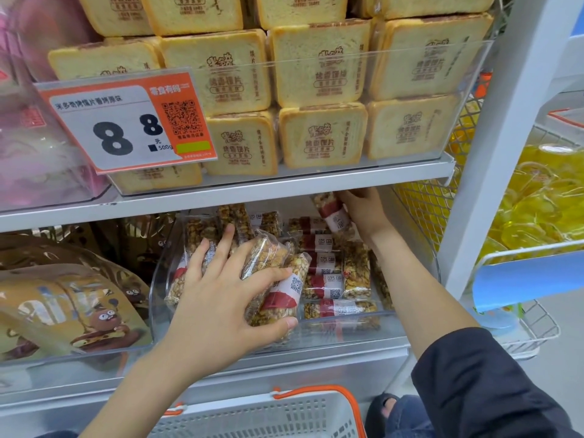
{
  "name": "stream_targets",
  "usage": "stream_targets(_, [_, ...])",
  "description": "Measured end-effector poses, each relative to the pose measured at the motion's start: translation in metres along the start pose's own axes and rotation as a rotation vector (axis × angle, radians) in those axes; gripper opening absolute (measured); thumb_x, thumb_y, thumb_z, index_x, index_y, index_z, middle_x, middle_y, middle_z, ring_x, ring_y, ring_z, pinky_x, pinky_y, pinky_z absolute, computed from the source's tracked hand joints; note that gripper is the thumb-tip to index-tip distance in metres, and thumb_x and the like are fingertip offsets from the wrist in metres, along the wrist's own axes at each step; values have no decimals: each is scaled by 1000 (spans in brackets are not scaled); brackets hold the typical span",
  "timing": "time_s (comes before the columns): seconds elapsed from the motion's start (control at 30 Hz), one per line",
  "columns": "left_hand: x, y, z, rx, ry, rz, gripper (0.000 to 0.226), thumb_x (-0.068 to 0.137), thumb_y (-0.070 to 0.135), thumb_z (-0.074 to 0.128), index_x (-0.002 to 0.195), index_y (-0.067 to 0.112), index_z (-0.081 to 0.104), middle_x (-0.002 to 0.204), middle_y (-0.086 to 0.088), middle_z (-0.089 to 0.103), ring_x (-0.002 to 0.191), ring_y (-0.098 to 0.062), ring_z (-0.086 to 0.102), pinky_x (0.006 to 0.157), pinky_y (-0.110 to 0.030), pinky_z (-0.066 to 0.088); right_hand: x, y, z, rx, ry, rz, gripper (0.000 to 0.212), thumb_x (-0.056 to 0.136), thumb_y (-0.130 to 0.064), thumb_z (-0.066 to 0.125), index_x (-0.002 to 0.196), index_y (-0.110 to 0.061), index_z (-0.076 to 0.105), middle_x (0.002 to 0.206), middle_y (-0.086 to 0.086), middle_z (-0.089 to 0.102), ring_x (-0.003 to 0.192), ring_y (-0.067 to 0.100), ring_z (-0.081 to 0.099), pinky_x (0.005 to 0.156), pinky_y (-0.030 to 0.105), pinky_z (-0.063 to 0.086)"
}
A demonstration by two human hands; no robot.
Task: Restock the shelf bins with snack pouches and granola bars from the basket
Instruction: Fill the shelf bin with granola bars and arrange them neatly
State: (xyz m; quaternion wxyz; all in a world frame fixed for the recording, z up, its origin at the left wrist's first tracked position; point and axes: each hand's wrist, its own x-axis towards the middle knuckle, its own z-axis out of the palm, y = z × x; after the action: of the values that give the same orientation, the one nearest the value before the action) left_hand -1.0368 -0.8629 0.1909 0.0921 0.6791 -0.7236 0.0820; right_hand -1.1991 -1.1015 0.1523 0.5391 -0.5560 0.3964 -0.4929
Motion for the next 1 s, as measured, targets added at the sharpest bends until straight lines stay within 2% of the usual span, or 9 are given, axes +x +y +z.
stream_targets(0.1, [0, 0, 0, -5, -1, -1, 54, 73, 79, 38, 118, 51, 51, 138, -7, 50, 141, -33, 23, 111, -47, 10, -1, 7, 8, -488, -160, -109, 11, 95, -7, 51, 98, -8, 62, 96, 1, 65, 90, 15, 61, 79, 28, 53])
stream_targets(0.17, [0, -1, 0, -5, -2, 0, 54, 73, 79, 38, 118, 51, 51, 138, -7, 50, 141, -32, 23, 111, -48, 11, -1, 10, 7, -570, -236, -93, 9, 93, -14, 58, 100, -13, 62, 102, 2, 65, 88, 12, 59, 77, 29, 52])
stream_targets(0.23, [0, 0, 1, -15, 1, -4, 55, 72, 78, 39, 118, 51, 52, 137, -8, 51, 141, -32, 24, 110, -48, 12, -2, 11, 1, -624, -335, -44, 27, 85, -21, 70, 110, -20, 60, 110, 2, 63, 94, 13, 58, 76, 24, 48])
stream_targets(0.33, [0, 0, 1, -10, 6, -3, 55, 73, 79, 39, 118, 52, 51, 138, -8, 51, 141, -32, 23, 110, -48, 12, -5, 16, -3, -847, -446, 7, 53, 76, -16, 78, 122, -24, 54, 121, -1, 61, 108, 17, 57, 90, 32, 48])
stream_targets(0.53, [0, 0, 1, -6, -1, -10, 56, 73, 80, 38, 119, 52, 51, 139, -8, 50, 141, -31, 22, 111, -47, 11, 1, 17, -2, -842, -279, -113, 32, 83, -2, 67, 111, -17, 62, 115, 6, 61, 102, 22, 58, 74, 26, 44])
stream_targets(0.73, [-1, 0, 1, -1, -1, -11, 56, 73, 79, 37, 120, 52, 51, 139, -8, 49, 142, -31, 22, 111, -48, 11, 3, 7, 5, -975, -42, -423, 26, 82, 8, 59, 101, -7, 66, 113, 12, 63, 113, 31, 52, 90, 39, 47])
stream_targets(0.8, [0, -1, 2, -1, 4, -12, 56, 73, 79, 37, 120, 52, 50, 139, -8, 49, 142, -31, 21, 111, -49, 10, 3, 8, 4, -1078, -79, -461, 32, 80, 12, 55, 105, -4, 65, 117, 15, 59, 118, 34, 46, 90, 39, 44])
stream_targets(0.9, [0, 0, 2, 4, 7, -4, 55, 73, 78, 37, 119, 51, 51, 138, -9, 51, 141, -32, 23, 111, -48, 11, 5, 19, 4, -1183, -293, -393, 19, 80, 10, 55, 95, 0, 61, 110, 15, 56, 110, 33, 48, 86, 38, 45])
stream_targets(1.0, [0, 0, 2, 8, 16, -3, 55, 73, 78, 38, 119, 51, 52, 136, -9, 52, 140, -33, 25, 110, -49, 13, 7, 23, 5, -1032, -347, -254, 17, 88, 3, 57, 101, -2, 67, 117, 13, 60, 109, 28, 55, 93, 30, 45])
